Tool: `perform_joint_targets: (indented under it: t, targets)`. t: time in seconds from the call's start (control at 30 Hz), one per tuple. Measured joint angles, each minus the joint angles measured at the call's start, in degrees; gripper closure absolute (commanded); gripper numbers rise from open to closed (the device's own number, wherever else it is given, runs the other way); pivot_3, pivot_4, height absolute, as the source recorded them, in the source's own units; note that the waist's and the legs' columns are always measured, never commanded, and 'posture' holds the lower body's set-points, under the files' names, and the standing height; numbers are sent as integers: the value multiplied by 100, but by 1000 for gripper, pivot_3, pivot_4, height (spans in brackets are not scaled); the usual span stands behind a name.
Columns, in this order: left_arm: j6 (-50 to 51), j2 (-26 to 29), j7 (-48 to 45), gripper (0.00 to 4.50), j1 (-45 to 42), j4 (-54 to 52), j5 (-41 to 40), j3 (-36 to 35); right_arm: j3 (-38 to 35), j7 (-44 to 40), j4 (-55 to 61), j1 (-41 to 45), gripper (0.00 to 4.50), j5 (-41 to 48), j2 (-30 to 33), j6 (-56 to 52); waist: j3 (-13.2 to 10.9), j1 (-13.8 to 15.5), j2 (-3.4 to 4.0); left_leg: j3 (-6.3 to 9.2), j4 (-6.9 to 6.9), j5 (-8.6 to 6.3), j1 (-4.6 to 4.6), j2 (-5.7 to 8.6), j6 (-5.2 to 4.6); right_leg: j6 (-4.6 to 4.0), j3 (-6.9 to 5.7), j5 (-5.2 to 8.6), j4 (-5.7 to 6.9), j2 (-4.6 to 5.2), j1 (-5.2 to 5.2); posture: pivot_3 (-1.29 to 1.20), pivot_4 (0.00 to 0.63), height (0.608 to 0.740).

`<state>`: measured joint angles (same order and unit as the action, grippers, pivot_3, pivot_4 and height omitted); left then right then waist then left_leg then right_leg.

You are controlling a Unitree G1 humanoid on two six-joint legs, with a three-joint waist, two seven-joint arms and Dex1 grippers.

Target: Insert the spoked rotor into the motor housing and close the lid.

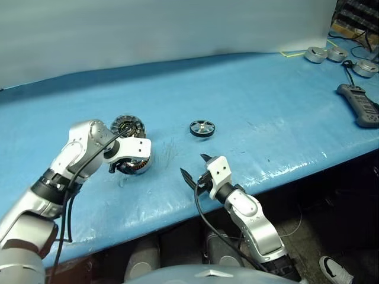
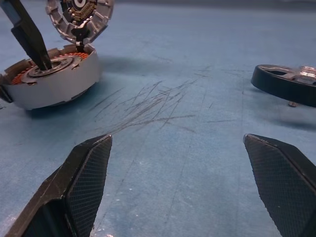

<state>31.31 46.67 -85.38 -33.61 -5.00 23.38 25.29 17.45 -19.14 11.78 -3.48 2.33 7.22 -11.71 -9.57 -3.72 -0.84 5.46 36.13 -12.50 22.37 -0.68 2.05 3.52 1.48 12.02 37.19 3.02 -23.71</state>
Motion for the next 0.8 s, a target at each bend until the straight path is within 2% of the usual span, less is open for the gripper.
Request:
perform_joint_targets:
  t: [0.2, 0.53, 0.77, 0.8]
  targets:
    - [624, 142, -59, 2583, 328, -742, -253, -35, 3, -5, -141, 42, 0, 2, -46, 131, 0, 22, 0, 0, 0, 0, 3, 1, 0, -2, 0, 1, -2, 0, -1, 0, 150, 740]
    - [817, 183, 40, 2583, 285, -826, -418, 78, 9, -94, -239, 117, 0, 2, -39, 143, 0, 47, 0, 0, 3, 0, 3, 1, 0, -2, 0, 1, -2, 0, 0, 0, 150, 740]
    - [806, 198, 29, 214, 86, -811, -549, 270, 9, -92, -240, 115, 0, 1, -36, 150, -1, 58, -2, 0, 3, 0, 10, 1, 0, -2, 0, 1, -4, 0, -6, 0, 150, 740]
    - [806, 199, 30, 46, 63, -813, -567, 271, 10, -91, -240, 114, 0, 1, -36, 153, -1, 58, -1, 0, 3, 0, 10, 1, 0, -2, -1, 1, -3, 0, -6, 0, 150, 740]
